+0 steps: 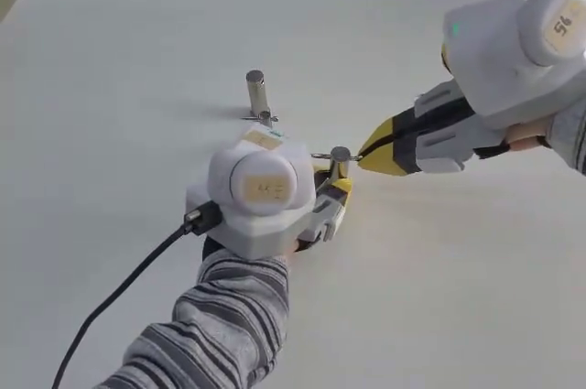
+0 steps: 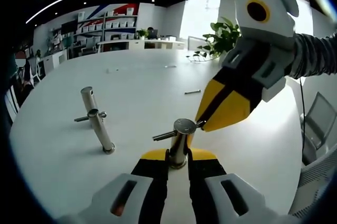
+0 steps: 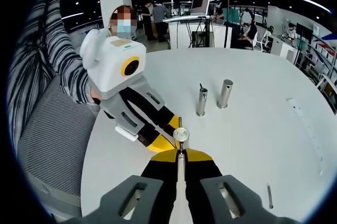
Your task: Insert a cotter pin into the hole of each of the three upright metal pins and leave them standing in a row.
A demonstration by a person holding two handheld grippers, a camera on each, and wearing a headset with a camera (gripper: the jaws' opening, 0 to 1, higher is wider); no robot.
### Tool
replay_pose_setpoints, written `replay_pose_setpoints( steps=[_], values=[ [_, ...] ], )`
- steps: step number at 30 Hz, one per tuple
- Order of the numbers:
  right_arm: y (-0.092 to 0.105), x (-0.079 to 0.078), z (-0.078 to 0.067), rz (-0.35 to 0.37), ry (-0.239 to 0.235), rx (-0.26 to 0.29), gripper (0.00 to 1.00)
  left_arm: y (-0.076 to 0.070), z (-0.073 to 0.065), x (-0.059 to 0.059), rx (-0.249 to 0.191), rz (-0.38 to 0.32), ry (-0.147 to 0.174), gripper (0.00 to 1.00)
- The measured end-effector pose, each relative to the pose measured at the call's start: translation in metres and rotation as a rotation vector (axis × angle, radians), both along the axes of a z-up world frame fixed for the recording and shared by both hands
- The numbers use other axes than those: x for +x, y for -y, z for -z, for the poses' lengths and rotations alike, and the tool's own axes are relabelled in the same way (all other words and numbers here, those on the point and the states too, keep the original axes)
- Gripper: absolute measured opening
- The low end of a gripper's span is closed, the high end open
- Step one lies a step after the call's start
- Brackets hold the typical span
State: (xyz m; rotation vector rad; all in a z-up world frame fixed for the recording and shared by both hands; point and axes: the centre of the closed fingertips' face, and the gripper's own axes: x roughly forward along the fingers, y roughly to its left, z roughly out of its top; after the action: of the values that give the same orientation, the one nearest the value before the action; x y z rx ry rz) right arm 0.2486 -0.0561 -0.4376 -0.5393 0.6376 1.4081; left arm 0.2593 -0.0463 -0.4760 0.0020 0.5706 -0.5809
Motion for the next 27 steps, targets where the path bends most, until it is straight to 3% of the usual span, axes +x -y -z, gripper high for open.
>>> replay_pose_setpoints(
  steps=[12, 27],
  values=[
    [-0.0029, 0.0026, 0.0015, -0.024, 0.034, -0.008, 0.00, 0.0004, 0.0001, 0.0008, -0.003, -0.011, 0.001, 0.10],
    [-0.0047, 0.0035, 0.0052, -0.020, 0.039, -0.013, 0.00, 0.0005, 0.0007, 0.0004, -0.007, -0.024, -0.004, 0.11]
  ],
)
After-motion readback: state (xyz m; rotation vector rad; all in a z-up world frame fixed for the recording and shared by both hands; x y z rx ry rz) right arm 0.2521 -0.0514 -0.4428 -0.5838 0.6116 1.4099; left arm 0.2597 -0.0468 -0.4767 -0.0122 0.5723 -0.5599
